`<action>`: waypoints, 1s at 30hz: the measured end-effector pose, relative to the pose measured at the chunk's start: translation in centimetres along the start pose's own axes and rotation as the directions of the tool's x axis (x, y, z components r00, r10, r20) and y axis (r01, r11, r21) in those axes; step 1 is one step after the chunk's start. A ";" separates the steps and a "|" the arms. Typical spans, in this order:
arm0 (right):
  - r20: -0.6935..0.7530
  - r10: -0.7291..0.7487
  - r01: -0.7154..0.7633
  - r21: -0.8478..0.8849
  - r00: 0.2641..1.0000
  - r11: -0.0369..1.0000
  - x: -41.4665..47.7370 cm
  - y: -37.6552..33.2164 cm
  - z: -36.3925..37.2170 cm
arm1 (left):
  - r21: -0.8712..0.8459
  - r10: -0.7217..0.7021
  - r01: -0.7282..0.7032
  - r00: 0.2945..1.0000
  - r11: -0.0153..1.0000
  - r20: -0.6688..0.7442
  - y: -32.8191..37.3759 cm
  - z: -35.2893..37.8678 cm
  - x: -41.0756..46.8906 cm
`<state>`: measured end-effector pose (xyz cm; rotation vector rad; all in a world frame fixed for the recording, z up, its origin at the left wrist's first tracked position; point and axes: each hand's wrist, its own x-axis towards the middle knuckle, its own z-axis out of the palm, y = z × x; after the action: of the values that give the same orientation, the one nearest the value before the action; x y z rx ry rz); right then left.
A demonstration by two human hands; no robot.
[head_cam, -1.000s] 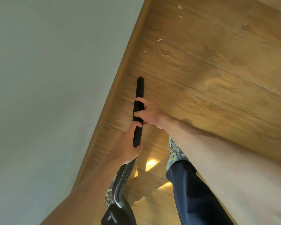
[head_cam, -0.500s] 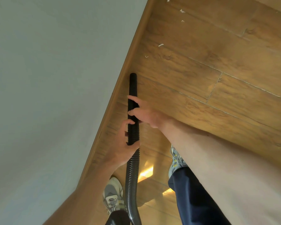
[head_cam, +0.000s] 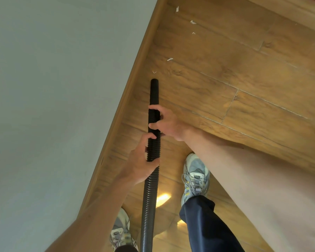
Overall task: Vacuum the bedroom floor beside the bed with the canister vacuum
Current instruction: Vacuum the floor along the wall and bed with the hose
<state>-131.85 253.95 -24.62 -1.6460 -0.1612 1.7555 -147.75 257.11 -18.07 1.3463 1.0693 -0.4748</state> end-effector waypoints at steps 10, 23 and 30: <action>0.004 -0.039 0.039 -0.041 0.999 0.998 1.3 -1.4 -1.7 | -0.114 -0.047 0.046 0.999 0.992 -0.004 1.9 0.0 1.5; -0.036 -0.018 0.017 -0.047 0.999 0.999 1.4 -3.1 -5.6 | -0.111 -0.068 0.069 0.998 0.991 0.016 5.3 1.3 3.6; -0.087 0.046 -0.050 -0.041 0.995 0.998 0.4 -3.1 -8.5 | -0.117 -0.077 0.083 0.995 0.990 0.061 7.3 3.1 4.3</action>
<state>-122.78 253.30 -24.77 -1.7672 -0.1210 1.7236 -138.71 257.12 -18.02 1.1820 1.0912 -0.4978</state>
